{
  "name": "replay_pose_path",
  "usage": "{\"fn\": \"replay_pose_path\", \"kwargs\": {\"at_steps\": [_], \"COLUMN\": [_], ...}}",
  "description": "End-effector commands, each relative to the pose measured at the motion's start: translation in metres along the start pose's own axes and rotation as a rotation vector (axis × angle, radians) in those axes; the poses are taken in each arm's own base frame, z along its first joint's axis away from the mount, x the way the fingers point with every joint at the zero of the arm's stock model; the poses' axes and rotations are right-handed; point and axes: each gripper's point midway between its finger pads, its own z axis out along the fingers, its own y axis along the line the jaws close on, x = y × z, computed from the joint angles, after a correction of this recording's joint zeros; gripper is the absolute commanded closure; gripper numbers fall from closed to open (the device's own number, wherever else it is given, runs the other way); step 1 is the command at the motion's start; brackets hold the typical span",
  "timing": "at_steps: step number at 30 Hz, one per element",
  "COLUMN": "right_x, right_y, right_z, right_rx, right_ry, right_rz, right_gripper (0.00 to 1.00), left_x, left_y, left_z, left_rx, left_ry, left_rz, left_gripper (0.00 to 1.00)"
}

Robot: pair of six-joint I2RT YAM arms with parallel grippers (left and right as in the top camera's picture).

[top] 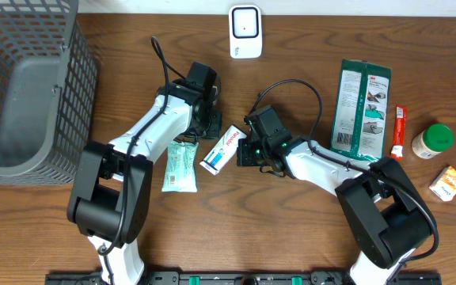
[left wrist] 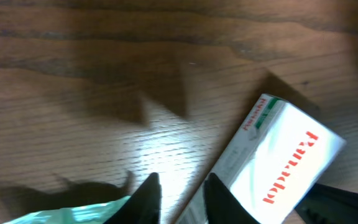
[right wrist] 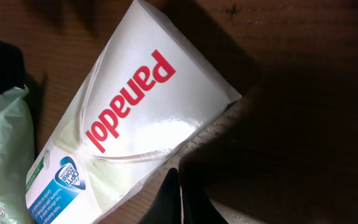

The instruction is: Scan the item barcode

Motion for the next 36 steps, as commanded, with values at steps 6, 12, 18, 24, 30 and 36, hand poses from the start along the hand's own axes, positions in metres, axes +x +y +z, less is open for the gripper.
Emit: {"fn": "replay_pose_path", "kwargs": {"at_steps": [6,12,18,24,30,36], "right_x": [0.008,0.011,0.011,0.015,0.014,0.013], "right_y": [-0.016,-0.017,-0.017,-0.011,-0.011,-0.01], "right_z": [0.008,0.008,0.008,0.008,0.008,0.008], "right_rx": [0.07,0.076,0.076,0.038,0.038,0.034], "right_ry": [0.012,0.022,0.023,0.045,0.044,0.04], "right_rz": [0.014,0.016,0.016,0.017,0.017,0.016], "right_gripper": [0.99,0.99,0.99,0.99,0.99,0.99], "left_x": [0.011,0.013,0.017,0.022,0.016,0.016], "left_y": [-0.004,-0.003,-0.01,-0.029,-0.035,-0.036], "left_z": [0.019,0.031,0.033,0.019,-0.001,-0.008], "left_rx": [-0.046,-0.079,-0.039,0.06,0.076,0.078], "left_ry": [0.026,0.033,0.054,0.066,0.018,0.012], "left_rz": [0.056,0.123,0.122,0.123,0.133,0.135], "left_gripper": [0.86,0.88,0.88,0.93,0.92,0.92]}}
